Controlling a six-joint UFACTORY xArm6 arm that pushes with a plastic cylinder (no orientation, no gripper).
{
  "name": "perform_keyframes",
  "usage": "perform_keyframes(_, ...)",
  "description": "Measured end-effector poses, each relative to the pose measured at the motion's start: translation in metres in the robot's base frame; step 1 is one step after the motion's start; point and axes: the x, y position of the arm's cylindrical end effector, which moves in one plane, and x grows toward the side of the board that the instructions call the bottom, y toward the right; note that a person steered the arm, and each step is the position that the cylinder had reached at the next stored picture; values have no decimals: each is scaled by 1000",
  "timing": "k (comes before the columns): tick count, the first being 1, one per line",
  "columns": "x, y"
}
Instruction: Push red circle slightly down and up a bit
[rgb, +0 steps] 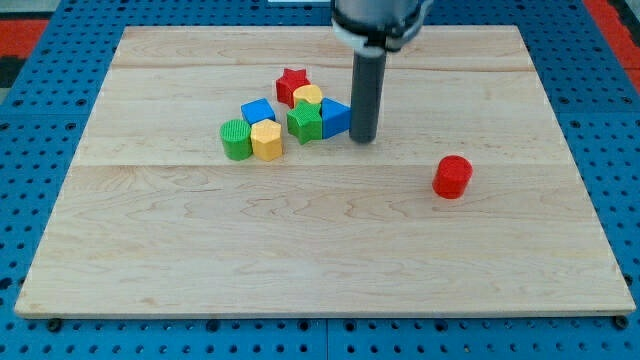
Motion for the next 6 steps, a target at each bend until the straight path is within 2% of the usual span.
perform_keyframes(1,72,21)
perform_keyframes(2,102,71)
perform_keyframes(3,86,115)
perform_keyframes(5,22,105)
perform_keyframes(6,38,104)
